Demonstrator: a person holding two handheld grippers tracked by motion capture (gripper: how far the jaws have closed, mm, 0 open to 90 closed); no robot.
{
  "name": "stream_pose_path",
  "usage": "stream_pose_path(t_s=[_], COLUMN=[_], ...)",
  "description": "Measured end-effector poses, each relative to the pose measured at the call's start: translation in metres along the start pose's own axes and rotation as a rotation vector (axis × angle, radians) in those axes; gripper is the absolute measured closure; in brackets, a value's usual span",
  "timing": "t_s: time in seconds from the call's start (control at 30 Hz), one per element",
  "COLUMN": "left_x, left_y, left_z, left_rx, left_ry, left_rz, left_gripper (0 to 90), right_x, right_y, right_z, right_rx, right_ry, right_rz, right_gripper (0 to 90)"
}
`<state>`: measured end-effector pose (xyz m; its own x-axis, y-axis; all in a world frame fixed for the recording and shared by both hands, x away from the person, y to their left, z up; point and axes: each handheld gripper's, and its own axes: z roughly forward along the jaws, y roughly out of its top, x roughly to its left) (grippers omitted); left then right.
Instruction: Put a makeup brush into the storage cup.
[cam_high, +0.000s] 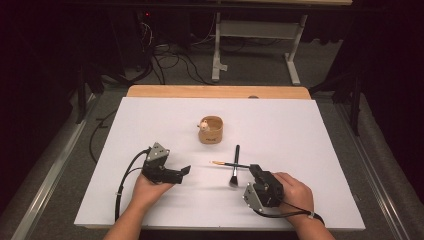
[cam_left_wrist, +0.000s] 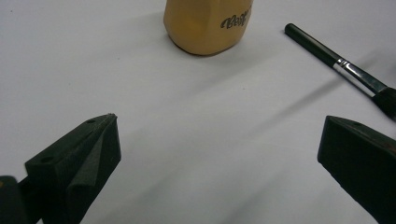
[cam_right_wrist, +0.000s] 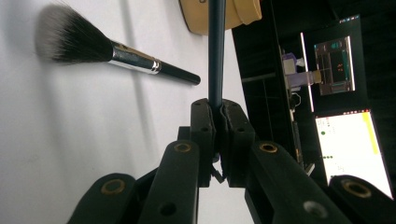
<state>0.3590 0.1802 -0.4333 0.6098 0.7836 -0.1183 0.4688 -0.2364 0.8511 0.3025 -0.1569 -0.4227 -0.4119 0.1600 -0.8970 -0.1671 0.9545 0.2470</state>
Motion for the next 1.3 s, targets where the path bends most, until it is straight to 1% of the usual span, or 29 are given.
stream_pose_path(t_s=[0.07,0.13,0.17,0.23,0.3,0.4,0.47,0.53,0.57,0.6,0.63,0.7,0.77,0.93,0.97,1.1,1.13,1.17,1.2,1.3], left_x=[-0.002,-0.003,-0.003,-0.003,-0.003,-0.003,-0.002,-0.002,-0.002,-0.002,-0.002,-0.002,-0.003,-0.004,-0.003,-0.003,-0.003,-0.003,-0.004,-0.005], left_y=[0.001,0.001,0.001,0.000,0.000,0.000,0.000,0.000,0.000,0.001,0.001,0.001,0.001,0.001,0.001,0.002,0.002,0.002,0.002,0.002], left_z=[-0.001,-0.001,-0.001,0.001,0.001,0.001,0.000,-0.001,-0.001,-0.002,-0.002,-0.003,-0.003,-0.003,-0.003,-0.005,-0.004,-0.005,-0.004,-0.005], left_rx=[-0.013,-0.024,-0.024,-0.023,-0.025,-0.037,-0.036,-0.040,-0.049,-0.045,-0.051,-0.053,-0.056,-0.064,-0.060,-0.069,-0.077,-0.072,-0.076,-0.082], left_ry=[0.003,-0.002,-0.004,-0.004,-0.005,-0.012,-0.011,-0.013,-0.013,-0.013,-0.014,-0.025,-0.029,-0.033,-0.033,-0.034,-0.035,-0.038,-0.043,-0.052], left_rz=[0.007,0.004,0.005,0.010,0.011,0.003,0.013,0.011,0.004,0.011,0.005,-0.007,-0.005,-0.007,-0.001,-0.001,-0.009,-0.004,-0.011,-0.011], left_gripper=[0.1,0.2,0.2,0.2,0.2,0.3,0.3,0.2,0.3,0.3,0.3,0.3,0.3,0.3,0.3,0.3,0.3,0.3,0.3,0.3], right_x=[-0.001,-0.001,-0.001,-0.002,-0.001,-0.002,-0.002,-0.002,-0.003,-0.003,-0.003,-0.003,-0.004,-0.007,-0.007,-0.011,-0.011,-0.012,-0.013,-0.014], right_y=[-0.001,-0.001,-0.001,-0.001,-0.001,-0.001,-0.002,-0.002,-0.003,-0.004,-0.005,-0.009,-0.012,-0.020,-0.021,-0.027,-0.028,-0.030,-0.031,-0.036], right_z=[0.001,0.002,0.002,0.003,0.005,0.006,0.007,0.009,0.009,0.010,0.011,0.013,0.015,0.020,0.020,0.022,0.022,0.023,0.023,0.024], right_rx=[-0.003,-0.004,-0.003,-0.004,-0.003,-0.007,-0.005,-0.004,-0.001,-0.001,0.004,0.006,0.010,0.014,0.014,0.003,0.000,-0.002,-0.003,-0.011], right_ry=[0.006,0.011,0.015,0.024,0.034,0.046,0.054,0.063,0.067,0.072,0.080,0.088,0.099,0.126,0.130,0.151,0.158,0.170,0.179,0.197], right_rz=[0.009,0.023,0.037,0.048,0.070,0.097,0.123,0.147,0.161,0.171,0.196,0.222,0.242,0.329,0.354,0.424,0.442,0.463,0.490,0.568], right_gripper=[87.1,87.1,87.1,87.1,87.0,87.1,87.1,87.1,87.1,87.1,87.1,87.1,87.1,87.1,87.1,87.1,87.1,87.1,87.1,87.1])
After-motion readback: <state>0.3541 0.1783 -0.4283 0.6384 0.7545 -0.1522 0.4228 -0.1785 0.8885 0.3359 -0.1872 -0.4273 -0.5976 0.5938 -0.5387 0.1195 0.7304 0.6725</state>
